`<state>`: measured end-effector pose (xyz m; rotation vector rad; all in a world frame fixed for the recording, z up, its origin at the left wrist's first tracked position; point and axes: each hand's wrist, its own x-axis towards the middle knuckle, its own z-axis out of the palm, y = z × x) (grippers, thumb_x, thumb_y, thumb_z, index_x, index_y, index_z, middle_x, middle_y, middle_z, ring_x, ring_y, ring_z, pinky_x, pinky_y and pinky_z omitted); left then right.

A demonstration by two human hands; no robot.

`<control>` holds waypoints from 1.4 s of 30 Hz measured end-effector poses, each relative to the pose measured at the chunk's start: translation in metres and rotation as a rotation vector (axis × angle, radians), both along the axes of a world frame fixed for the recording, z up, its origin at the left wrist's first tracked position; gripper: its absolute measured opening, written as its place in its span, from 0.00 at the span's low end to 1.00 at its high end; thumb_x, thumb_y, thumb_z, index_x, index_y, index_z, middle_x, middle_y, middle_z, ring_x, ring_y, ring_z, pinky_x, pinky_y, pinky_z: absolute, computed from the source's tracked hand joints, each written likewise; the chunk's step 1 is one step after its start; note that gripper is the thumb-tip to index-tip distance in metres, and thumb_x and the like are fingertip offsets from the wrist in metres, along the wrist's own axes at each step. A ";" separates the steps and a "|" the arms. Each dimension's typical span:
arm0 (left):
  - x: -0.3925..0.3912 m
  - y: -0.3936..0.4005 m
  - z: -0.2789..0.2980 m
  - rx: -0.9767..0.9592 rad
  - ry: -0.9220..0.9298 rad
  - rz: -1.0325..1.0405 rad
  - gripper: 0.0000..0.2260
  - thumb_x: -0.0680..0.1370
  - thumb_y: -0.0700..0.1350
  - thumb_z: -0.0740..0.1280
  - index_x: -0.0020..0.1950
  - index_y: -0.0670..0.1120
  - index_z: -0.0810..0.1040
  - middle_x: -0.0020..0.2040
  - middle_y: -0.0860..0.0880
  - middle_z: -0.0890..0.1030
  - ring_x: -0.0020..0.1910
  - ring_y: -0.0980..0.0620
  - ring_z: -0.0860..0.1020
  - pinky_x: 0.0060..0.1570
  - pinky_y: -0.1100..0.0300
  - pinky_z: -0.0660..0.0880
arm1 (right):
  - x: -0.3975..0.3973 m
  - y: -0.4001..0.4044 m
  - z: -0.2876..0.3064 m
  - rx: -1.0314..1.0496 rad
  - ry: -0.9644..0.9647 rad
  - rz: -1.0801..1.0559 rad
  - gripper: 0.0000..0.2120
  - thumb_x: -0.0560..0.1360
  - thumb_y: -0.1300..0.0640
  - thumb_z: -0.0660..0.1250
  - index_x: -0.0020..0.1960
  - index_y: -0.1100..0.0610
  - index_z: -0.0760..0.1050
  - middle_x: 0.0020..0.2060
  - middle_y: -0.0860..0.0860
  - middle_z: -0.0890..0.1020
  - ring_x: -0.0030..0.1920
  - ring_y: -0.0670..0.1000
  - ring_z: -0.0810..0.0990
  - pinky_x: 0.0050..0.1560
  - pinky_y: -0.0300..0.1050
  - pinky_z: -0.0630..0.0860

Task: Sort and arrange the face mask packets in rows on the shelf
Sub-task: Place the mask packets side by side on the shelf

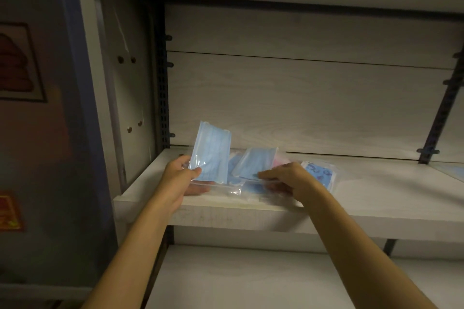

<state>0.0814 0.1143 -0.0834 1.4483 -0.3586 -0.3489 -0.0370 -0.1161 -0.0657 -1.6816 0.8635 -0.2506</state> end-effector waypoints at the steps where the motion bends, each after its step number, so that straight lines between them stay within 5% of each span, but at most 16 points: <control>1: 0.001 0.000 0.000 -0.018 0.004 -0.003 0.14 0.78 0.35 0.69 0.63 0.44 0.75 0.62 0.44 0.76 0.47 0.40 0.85 0.36 0.55 0.82 | -0.001 0.000 0.001 0.025 -0.030 -0.009 0.21 0.66 0.57 0.81 0.54 0.65 0.79 0.37 0.58 0.85 0.30 0.53 0.82 0.29 0.42 0.76; 6: 0.001 0.002 -0.001 -0.070 -0.008 -0.033 0.19 0.79 0.35 0.67 0.69 0.46 0.72 0.61 0.46 0.77 0.40 0.48 0.86 0.35 0.60 0.81 | -0.025 0.003 0.001 0.097 -0.274 0.003 0.14 0.74 0.73 0.67 0.60 0.76 0.74 0.43 0.66 0.81 0.31 0.57 0.84 0.29 0.45 0.82; 11: -0.008 -0.002 0.003 -0.013 -0.050 -0.055 0.21 0.80 0.37 0.66 0.73 0.46 0.70 0.59 0.48 0.78 0.53 0.45 0.83 0.48 0.52 0.82 | -0.066 -0.005 0.007 0.003 -0.437 0.021 0.11 0.77 0.71 0.64 0.59 0.70 0.77 0.47 0.68 0.82 0.38 0.61 0.83 0.35 0.48 0.84; 15: -0.031 -0.017 0.012 -0.081 -0.022 -0.116 0.18 0.80 0.35 0.66 0.69 0.45 0.73 0.61 0.43 0.79 0.52 0.42 0.84 0.53 0.47 0.81 | -0.103 -0.017 0.018 0.058 -0.557 0.037 0.10 0.78 0.71 0.63 0.58 0.68 0.77 0.43 0.63 0.86 0.40 0.60 0.86 0.40 0.46 0.84; 20: -0.090 -0.044 0.017 -0.131 -0.006 -0.197 0.11 0.81 0.33 0.63 0.62 0.42 0.75 0.56 0.43 0.81 0.43 0.44 0.86 0.39 0.57 0.83 | -0.173 -0.039 0.014 0.099 -0.616 0.034 0.14 0.78 0.70 0.65 0.62 0.65 0.77 0.51 0.65 0.85 0.50 0.67 0.82 0.49 0.48 0.84; 26: -0.187 -0.092 0.000 -0.126 -0.033 -0.239 0.13 0.82 0.33 0.61 0.65 0.42 0.74 0.58 0.43 0.81 0.46 0.39 0.85 0.39 0.56 0.83 | -0.276 -0.076 -0.005 0.116 -0.592 0.021 0.17 0.76 0.68 0.68 0.65 0.62 0.74 0.50 0.63 0.85 0.45 0.63 0.84 0.42 0.44 0.84; 30: -0.266 -0.131 -0.006 -0.107 0.011 -0.211 0.14 0.80 0.31 0.61 0.63 0.44 0.76 0.53 0.44 0.82 0.39 0.41 0.86 0.33 0.55 0.83 | -0.355 -0.109 -0.013 0.097 -0.556 0.049 0.13 0.76 0.68 0.68 0.60 0.60 0.77 0.49 0.63 0.85 0.40 0.60 0.86 0.38 0.44 0.83; 38: -0.413 -0.220 0.002 -0.073 -0.035 -0.242 0.14 0.79 0.33 0.62 0.57 0.47 0.79 0.50 0.47 0.83 0.35 0.44 0.85 0.26 0.62 0.76 | -0.518 -0.191 -0.007 -0.001 -0.561 0.104 0.13 0.77 0.63 0.68 0.61 0.60 0.80 0.53 0.60 0.84 0.51 0.62 0.84 0.45 0.50 0.84; 42: -0.474 -0.266 0.003 -0.053 -0.070 -0.317 0.13 0.78 0.34 0.64 0.54 0.49 0.80 0.49 0.46 0.83 0.38 0.43 0.84 0.27 0.60 0.76 | -0.576 -0.224 -0.010 0.033 -0.587 0.015 0.13 0.76 0.66 0.69 0.60 0.60 0.81 0.52 0.62 0.84 0.47 0.61 0.85 0.42 0.48 0.84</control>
